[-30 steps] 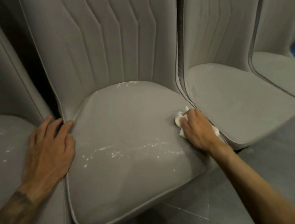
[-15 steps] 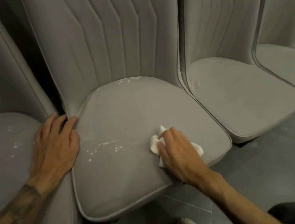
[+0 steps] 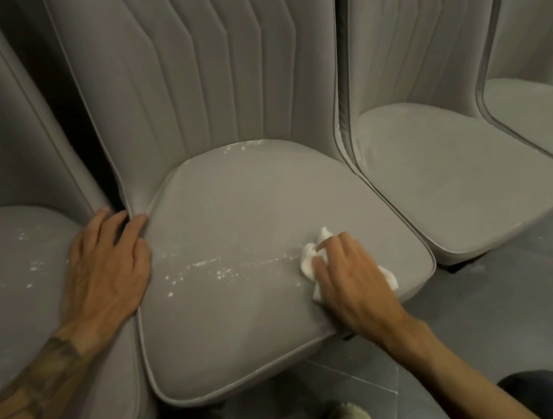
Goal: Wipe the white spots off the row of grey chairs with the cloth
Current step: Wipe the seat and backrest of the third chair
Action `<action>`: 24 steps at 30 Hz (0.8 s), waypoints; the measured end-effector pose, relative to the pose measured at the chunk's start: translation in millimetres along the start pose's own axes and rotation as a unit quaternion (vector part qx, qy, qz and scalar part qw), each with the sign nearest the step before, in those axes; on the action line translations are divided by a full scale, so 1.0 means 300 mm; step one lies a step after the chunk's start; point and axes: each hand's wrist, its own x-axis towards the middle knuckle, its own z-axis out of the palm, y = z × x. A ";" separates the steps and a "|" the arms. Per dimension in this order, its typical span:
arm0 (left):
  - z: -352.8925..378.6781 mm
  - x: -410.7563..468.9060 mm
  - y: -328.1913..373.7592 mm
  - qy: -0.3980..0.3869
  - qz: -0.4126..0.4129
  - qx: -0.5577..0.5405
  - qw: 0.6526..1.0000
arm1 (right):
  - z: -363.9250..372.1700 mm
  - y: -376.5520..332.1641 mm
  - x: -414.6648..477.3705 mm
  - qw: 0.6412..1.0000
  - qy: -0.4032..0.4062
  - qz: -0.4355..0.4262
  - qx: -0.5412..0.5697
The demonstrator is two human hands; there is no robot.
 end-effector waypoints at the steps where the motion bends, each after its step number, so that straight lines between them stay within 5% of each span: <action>1: -0.002 -0.001 0.001 0.001 -0.001 -0.001 1.000 | -0.004 0.017 0.012 0.999 0.011 0.042 -0.013; 3: -0.005 -0.002 0.004 0.004 -0.007 -0.004 1.000 | -0.008 -0.041 0.013 0.993 0.054 0.108 0.004; 8: -0.004 0.000 0.001 -0.001 -0.004 0.001 1.000 | 0.048 -0.251 -0.055 0.994 0.044 -0.025 0.096; 14: 0.000 -0.003 0.002 0.000 -0.008 -0.002 1.000 | 0.001 -0.113 0.041 0.993 0.104 0.048 -0.008; 18: -0.005 0.001 0.006 0.005 -0.008 -0.005 1.000 | 0.053 -0.231 0.001 0.996 0.043 -0.029 0.076; 20: -0.007 0.003 0.006 0.005 -0.008 -0.006 1.000 | 0.043 -0.162 0.048 0.998 0.015 -0.048 0.025; 24: -0.008 0.002 0.005 0.004 -0.004 -0.002 1.000 | 0.016 -0.042 0.209 0.991 -0.025 0.059 -0.117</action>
